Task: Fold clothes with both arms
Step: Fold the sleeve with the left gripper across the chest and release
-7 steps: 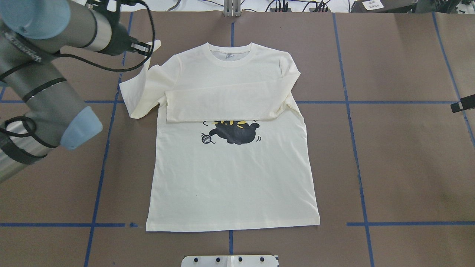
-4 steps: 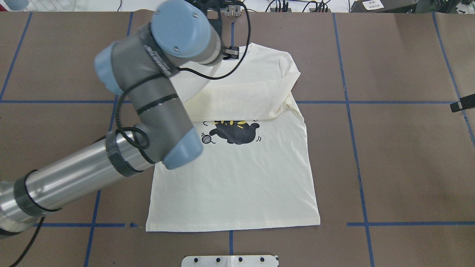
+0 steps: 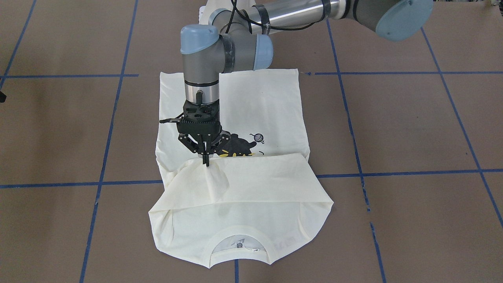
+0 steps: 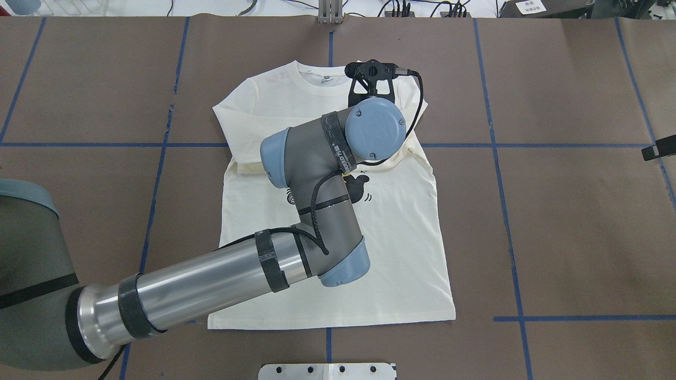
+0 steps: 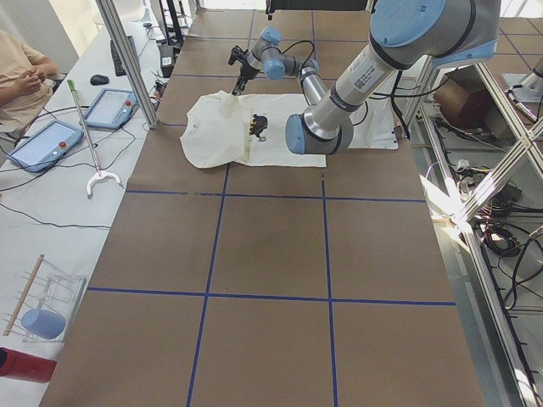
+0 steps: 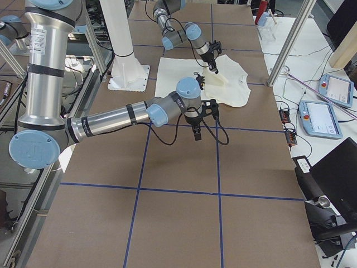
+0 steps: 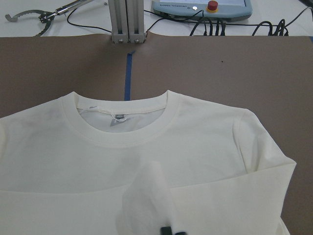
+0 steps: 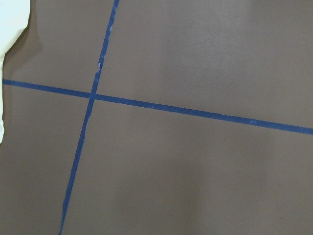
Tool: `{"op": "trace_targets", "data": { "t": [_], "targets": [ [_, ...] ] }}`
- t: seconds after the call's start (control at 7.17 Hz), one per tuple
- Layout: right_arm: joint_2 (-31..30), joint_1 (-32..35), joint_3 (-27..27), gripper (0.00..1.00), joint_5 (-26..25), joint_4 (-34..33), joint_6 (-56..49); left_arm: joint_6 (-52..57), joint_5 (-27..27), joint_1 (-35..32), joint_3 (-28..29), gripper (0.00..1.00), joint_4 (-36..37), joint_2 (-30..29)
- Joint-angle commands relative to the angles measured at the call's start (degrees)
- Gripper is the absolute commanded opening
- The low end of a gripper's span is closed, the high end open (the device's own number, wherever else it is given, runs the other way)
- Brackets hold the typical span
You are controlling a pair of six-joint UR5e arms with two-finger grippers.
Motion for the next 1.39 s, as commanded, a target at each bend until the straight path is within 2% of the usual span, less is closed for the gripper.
{"op": "trace_targets", "data": {
  "t": [0.0,0.14,0.28,0.42,0.56,0.7,0.98,1.26],
  "targets": [
    [-0.06,0.01,0.01,1.0,-0.03,0.09,0.0,0.37,1.5,3.11,3.43,0.0,-4.87,-1.29],
    [-0.06,0.01,0.01,1.0,-0.03,0.0,0.0,0.46,1.69,3.73,3.52,0.0,-4.88,-1.9],
    [0.12,0.01,-0.08,1.0,-0.03,0.0,0.0,0.29,1.25,3.74,2.73,0.4,-6.96,-2.08],
    [0.47,0.01,-0.16,1.0,0.05,0.0,0.0,0.11,1.16,3.74,2.55,0.99,-14.64,-0.16],
    [0.9,-0.08,-0.16,1.0,0.14,0.0,0.09,0.37,1.07,3.74,2.12,1.0,-16.89,1.42],
    [1.0,-0.08,-0.08,1.0,0.14,0.09,0.09,1.85,-1.36,3.39,-0.85,1.0,-15.79,1.96],
    [5.01,-0.17,-0.25,1.0,0.14,0.0,1.92,6.77,-13.46,-0.81,-9.97,1.0,-3.98,3.62],
    [11.07,-1.04,-1.04,1.0,-0.03,0.09,3.16,18.76,-21.57,-5.12,-25.92,1.0,8.77,12.2]
  ]
}}
